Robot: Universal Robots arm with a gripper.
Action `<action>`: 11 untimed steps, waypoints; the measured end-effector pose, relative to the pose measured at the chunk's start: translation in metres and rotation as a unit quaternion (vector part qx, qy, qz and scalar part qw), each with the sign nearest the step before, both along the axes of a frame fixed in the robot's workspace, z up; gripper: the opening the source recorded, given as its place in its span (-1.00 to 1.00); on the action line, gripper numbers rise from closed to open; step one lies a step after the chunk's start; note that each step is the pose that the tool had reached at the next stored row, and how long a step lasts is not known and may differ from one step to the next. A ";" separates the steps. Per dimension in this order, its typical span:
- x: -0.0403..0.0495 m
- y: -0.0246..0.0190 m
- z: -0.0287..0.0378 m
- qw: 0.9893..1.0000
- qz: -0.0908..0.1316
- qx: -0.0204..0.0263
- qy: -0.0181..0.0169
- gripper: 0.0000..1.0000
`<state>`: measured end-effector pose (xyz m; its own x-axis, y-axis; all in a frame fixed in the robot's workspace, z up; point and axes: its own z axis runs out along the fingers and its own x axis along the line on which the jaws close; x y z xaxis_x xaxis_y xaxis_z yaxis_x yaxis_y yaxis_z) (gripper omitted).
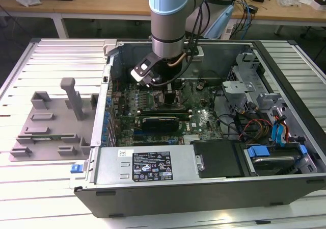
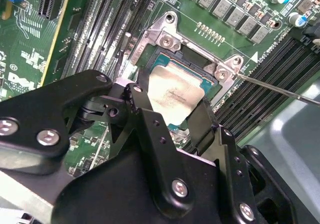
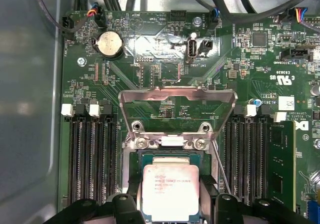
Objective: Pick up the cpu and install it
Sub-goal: 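Place the cpu into insertion slot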
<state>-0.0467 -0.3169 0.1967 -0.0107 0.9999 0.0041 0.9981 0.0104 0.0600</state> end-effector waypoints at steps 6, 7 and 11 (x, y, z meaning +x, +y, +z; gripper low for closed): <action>0.0000 0.0000 -0.0009 1.000 0.000 0.000 0.000 0.09; 0.0001 0.0002 -0.0013 1.000 0.000 0.001 0.000 0.11; 0.0000 0.0000 -0.0002 1.000 0.000 0.000 0.000 0.24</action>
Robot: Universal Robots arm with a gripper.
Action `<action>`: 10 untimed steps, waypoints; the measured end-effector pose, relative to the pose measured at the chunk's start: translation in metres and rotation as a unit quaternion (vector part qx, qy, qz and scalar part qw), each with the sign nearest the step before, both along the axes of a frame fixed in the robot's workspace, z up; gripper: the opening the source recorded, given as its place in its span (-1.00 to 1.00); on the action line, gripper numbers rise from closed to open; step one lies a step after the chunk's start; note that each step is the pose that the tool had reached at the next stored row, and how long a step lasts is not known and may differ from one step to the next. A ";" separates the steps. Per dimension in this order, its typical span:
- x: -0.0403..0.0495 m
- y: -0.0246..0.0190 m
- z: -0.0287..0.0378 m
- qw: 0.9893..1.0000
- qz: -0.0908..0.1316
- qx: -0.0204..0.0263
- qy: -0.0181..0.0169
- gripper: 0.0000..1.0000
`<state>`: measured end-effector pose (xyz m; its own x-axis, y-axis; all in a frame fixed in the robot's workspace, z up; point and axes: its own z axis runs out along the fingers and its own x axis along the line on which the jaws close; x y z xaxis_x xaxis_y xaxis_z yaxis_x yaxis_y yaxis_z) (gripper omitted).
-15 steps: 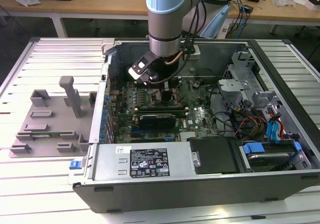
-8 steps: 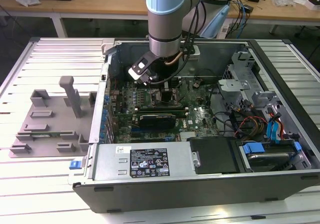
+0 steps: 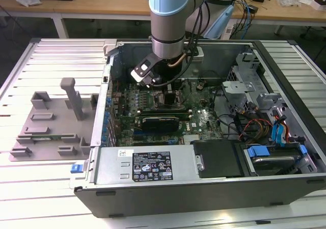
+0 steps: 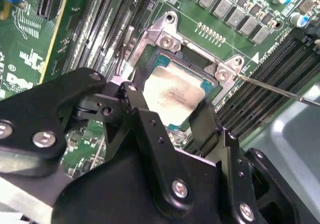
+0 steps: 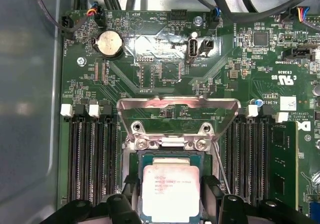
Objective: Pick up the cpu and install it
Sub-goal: 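Place the cpu into insertion slot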
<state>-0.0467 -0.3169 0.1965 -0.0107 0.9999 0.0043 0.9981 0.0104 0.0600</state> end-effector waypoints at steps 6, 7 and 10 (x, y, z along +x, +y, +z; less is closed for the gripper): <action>0.0001 0.0001 0.0204 1.000 0.000 0.000 0.000 0.24; 0.0001 0.0000 0.0206 1.000 0.000 0.000 0.000 0.24; 0.0001 0.0000 0.0210 1.000 0.000 0.000 0.000 0.21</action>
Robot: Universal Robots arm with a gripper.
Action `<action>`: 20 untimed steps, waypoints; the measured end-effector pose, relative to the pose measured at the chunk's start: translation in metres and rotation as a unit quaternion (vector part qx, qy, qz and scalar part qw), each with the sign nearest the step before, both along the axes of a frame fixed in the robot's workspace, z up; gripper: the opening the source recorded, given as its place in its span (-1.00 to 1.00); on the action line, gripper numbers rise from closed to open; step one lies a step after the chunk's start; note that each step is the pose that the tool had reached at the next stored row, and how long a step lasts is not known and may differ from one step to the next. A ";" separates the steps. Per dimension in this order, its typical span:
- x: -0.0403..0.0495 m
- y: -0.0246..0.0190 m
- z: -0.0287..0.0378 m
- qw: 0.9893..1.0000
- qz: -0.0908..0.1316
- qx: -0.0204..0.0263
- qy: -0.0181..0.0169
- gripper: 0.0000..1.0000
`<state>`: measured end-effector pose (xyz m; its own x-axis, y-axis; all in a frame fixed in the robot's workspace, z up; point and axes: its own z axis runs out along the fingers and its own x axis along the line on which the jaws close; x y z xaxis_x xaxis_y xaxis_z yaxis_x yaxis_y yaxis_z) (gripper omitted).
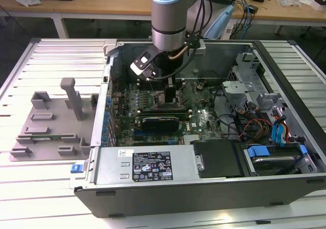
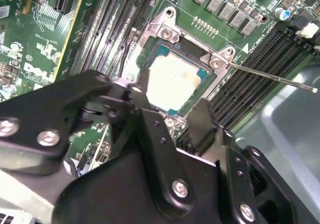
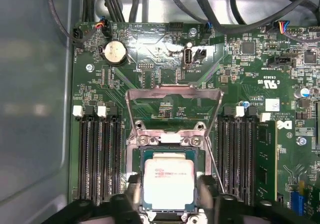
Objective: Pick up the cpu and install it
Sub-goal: 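Place the cpu into insertion slot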
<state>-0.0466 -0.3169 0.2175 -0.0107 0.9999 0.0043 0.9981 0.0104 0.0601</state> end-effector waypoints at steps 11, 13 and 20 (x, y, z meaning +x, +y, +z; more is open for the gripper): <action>0.0019 -0.0001 0.0014 1.000 0.000 0.000 0.012 -0.79; 0.0042 -0.0002 0.0013 1.000 0.000 0.001 0.028 -0.79; 0.0076 -0.0002 0.0149 1.000 0.000 0.001 0.028 -0.79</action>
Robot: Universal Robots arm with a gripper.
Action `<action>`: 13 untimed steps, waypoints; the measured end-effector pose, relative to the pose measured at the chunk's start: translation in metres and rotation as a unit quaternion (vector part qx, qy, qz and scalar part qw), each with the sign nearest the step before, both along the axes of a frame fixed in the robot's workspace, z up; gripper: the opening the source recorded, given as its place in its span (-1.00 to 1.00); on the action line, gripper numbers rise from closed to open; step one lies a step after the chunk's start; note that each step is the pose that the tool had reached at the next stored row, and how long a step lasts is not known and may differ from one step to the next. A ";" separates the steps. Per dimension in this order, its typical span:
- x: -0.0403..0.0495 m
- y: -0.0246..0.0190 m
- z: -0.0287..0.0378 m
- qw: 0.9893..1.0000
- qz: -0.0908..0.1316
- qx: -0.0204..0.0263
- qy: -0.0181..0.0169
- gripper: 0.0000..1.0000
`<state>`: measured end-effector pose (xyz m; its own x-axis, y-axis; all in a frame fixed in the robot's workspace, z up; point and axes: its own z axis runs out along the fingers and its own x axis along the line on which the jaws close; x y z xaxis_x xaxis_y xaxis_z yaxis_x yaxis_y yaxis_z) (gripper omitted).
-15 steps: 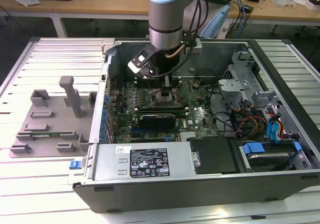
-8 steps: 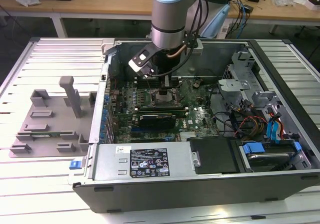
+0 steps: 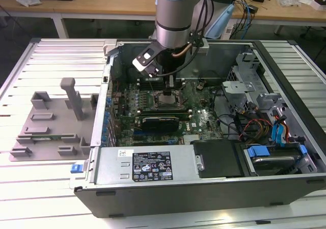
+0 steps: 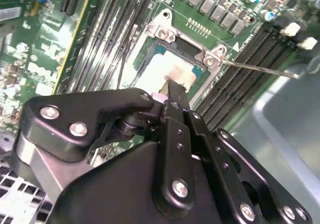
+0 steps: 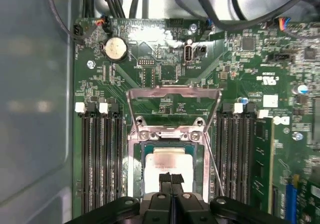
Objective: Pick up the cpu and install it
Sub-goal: 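Place the cpu into insertion slot, then close the cpu cover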
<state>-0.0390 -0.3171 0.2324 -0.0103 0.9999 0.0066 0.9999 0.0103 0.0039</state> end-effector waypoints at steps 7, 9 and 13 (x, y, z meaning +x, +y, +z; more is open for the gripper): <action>0.0000 0.0000 0.0046 1.000 0.000 0.000 0.000 -0.79; 0.0000 0.0000 0.0046 1.000 0.000 0.000 0.000 -0.79; 0.0000 0.0000 0.0046 1.000 0.000 0.000 0.000 -0.79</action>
<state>-0.0389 -0.3170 0.2370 -0.0103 0.9999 0.0068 0.9999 0.0103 0.0039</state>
